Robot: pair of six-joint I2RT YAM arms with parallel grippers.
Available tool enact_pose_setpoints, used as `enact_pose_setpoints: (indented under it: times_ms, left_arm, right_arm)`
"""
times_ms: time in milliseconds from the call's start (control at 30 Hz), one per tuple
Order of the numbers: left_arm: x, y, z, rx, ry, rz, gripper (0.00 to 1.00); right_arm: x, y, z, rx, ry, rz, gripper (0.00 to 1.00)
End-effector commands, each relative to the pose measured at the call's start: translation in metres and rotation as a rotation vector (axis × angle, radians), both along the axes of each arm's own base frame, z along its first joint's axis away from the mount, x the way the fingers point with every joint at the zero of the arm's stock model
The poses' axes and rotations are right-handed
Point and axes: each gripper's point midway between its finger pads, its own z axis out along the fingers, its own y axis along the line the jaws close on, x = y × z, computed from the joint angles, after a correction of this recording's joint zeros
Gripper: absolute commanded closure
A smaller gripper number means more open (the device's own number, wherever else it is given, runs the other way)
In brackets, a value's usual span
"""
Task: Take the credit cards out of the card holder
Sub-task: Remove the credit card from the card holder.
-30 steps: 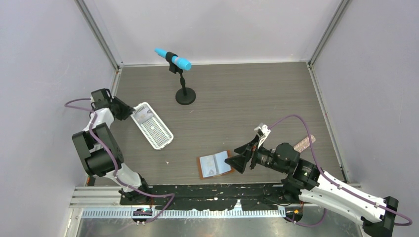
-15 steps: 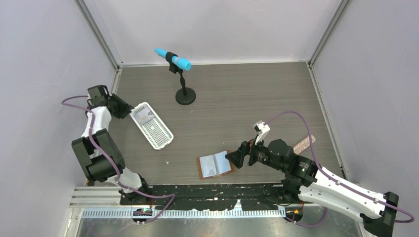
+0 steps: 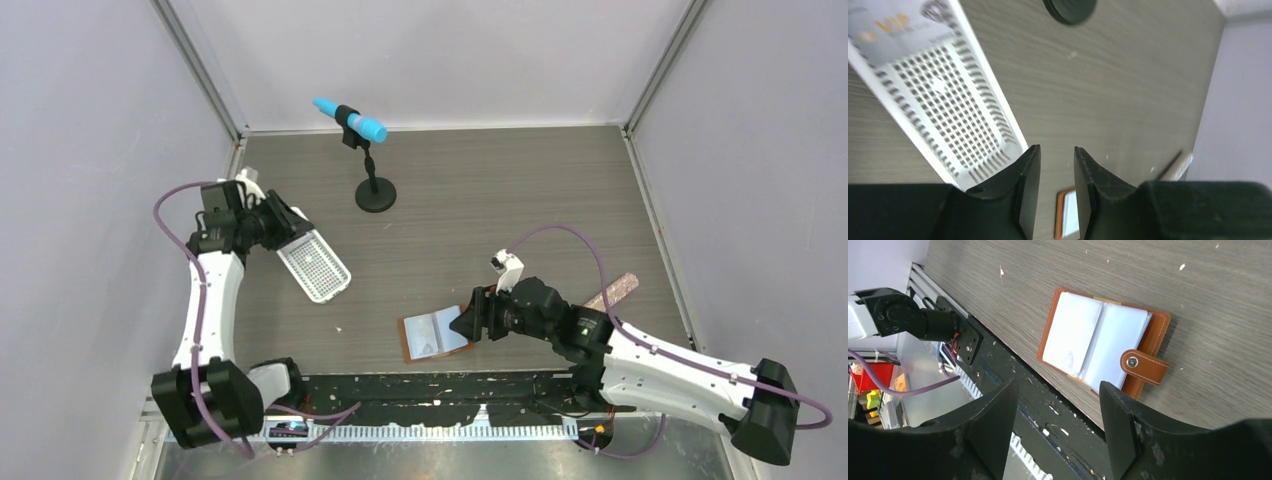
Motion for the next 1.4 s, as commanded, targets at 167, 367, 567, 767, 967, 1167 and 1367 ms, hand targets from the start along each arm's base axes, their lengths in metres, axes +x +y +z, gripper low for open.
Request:
enact_pose_setpoints:
  times_ms: [167, 367, 567, 767, 967, 1167, 1367]
  left_arm:
    - [-0.093, -0.083, 0.004, -0.043, -0.097, -0.348, 0.63]
    - [-0.126, -0.092, -0.006, -0.049, -0.165, -0.382, 0.51]
    - [-0.13, -0.081, 0.003, 0.019, -0.227, -0.328, 0.23]
    - [-0.13, -0.077, -0.002, 0.042, -0.196, -0.316, 0.0]
    - [-0.127, -0.075, -0.004, 0.054, -0.181, -0.313, 0.0]
    - [-0.125, -0.077, -0.006, 0.044, -0.173, -0.321, 0.0]
    - [-0.126, -0.078, -0.006, 0.037, -0.169, -0.333, 0.0]
  right_arm:
    - [0.006, 0.032, 0.012, -0.027, -0.009, -0.042, 0.28]
    - [0.009, 0.053, 0.002, -0.086, 0.002, -0.057, 0.27]
    - [0.014, 0.063, -0.02, -0.17, 0.014, -0.128, 0.25]
    - [0.008, 0.078, -0.032, -0.287, 0.007, -0.126, 0.22]
    - [0.007, 0.09, -0.048, -0.387, 0.001, -0.131, 0.22]
    - [0.007, 0.1, -0.064, -0.431, 0.011, -0.127, 0.25]
    - [0.008, 0.099, -0.08, -0.509, 0.01, -0.133, 0.22]
